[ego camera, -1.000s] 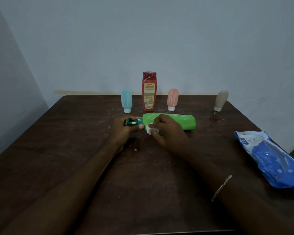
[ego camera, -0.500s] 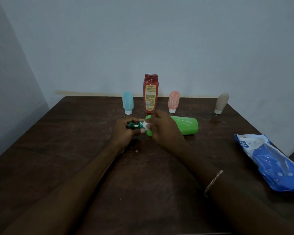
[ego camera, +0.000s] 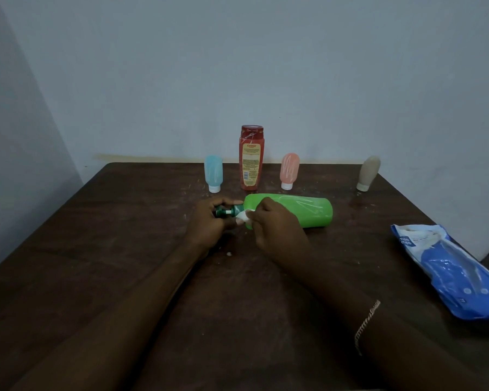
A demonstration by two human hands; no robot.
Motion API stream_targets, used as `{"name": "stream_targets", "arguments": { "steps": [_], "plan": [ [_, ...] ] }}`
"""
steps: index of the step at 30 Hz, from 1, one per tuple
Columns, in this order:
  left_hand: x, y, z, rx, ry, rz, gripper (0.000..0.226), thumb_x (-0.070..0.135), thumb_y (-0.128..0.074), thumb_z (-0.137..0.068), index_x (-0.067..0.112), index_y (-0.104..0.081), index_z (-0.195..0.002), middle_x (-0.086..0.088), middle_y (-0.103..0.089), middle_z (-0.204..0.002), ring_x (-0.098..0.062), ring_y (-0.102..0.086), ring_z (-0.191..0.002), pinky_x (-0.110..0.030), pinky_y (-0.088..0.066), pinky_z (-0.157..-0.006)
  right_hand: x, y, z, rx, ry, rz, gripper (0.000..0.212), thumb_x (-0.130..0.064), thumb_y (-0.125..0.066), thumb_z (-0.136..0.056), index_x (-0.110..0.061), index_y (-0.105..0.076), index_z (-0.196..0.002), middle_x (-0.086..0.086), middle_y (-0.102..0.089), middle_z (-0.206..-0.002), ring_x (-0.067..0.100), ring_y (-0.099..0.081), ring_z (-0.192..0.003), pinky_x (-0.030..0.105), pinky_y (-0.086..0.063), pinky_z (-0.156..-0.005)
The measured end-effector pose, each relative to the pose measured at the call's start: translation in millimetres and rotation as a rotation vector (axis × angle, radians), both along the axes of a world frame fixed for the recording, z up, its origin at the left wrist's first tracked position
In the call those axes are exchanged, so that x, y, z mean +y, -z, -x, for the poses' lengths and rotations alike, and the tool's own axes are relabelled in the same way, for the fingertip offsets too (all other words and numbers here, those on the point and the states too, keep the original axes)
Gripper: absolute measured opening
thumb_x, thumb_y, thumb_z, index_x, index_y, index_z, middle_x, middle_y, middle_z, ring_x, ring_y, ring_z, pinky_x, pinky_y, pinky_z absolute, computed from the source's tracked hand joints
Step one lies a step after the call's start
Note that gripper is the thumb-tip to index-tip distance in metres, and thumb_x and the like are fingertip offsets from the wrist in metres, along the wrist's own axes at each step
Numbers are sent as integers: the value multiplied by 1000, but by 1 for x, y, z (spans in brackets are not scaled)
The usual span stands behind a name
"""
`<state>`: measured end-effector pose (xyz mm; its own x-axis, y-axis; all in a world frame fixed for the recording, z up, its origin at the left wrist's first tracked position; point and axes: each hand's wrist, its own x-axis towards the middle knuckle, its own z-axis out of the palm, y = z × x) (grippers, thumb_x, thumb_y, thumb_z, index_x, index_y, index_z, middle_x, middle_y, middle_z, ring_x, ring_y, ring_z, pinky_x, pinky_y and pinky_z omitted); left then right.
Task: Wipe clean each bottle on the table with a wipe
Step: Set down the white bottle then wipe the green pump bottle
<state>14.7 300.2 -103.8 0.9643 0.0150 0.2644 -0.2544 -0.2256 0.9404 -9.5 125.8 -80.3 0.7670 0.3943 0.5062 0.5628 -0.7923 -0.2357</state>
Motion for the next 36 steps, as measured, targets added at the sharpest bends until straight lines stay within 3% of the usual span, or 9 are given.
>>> {"name": "stream_targets", "arguments": {
  "steps": [3,7,12,15,22,27,32,36],
  "plan": [
    [0,2,1,-20,-2,3,35,-3,-81,-73,15,-75,-103,2,-75,-105,-14,-71,-98,-44,-59,-88,-4,-10,-13,-12,53,-101,25,-11,-62,-87,-15,-74,-108,10,-58,-90,23,-57,-78,33,-45,-68],
    [3,3,0,-7,-11,10,33,-2,-80,-74,16,-75,-101,1,-74,-106,-18,-71,-100,-48,-58,-90,3,-18,-18,-33,55,-129,24,-11,-59,-90,-13,-73,-109,11,-56,-95,16,-49,-78,25,-33,-69],
    [2,2,-1,-2,0,33,33,-5,-80,-74,14,-75,-100,4,-75,-104,-15,-71,-97,-47,-59,-88,-20,1,-3,5,32,-130,19,-18,-62,-92,-9,-74,-104,5,-57,-88,17,-54,-77,32,-45,-69],
    [1,4,-2,-16,5,30,33,-5,-81,-73,15,-75,-99,2,-74,-103,-17,-72,-96,-48,-60,-85,-25,-9,-21,-21,135,-233,19,-20,-62,-93,-12,-75,-105,1,-55,-85,11,-50,-73,27,-42,-68],
    [2,5,-2,11,16,45,32,-5,-79,-75,15,-74,-100,4,-74,-106,-16,-71,-100,-48,-59,-88,-13,-3,-7,-16,5,-113,21,-18,-59,-93,-9,-73,-106,6,-58,-91,16,-54,-78,32,-45,-70],
    [1,5,-3,4,12,63,31,-8,-79,-73,12,-74,-96,8,-75,-101,-15,-72,-95,-48,-60,-86,-35,-3,-21,-16,115,-213,20,-19,-63,-92,-8,-74,-104,4,-58,-87,13,-53,-75,29,-46,-70],
    [2,4,-2,-1,18,53,32,-6,-79,-74,13,-74,-100,4,-74,-104,-15,-71,-98,-42,-60,-86,-9,-17,-33,-20,105,-178,21,-16,-59,-92,-8,-75,-103,9,-57,-91,13,-48,-74,24,-35,-68],
    [2,5,-2,11,16,66,33,-7,-78,-74,15,-74,-98,4,-74,-103,-15,-71,-97,-40,-61,-83,-22,3,-9,-17,21,-169,22,-23,-58,-96,-8,-72,-101,5,-55,-86,18,-54,-76,33,-45,-69]
  ]
}}
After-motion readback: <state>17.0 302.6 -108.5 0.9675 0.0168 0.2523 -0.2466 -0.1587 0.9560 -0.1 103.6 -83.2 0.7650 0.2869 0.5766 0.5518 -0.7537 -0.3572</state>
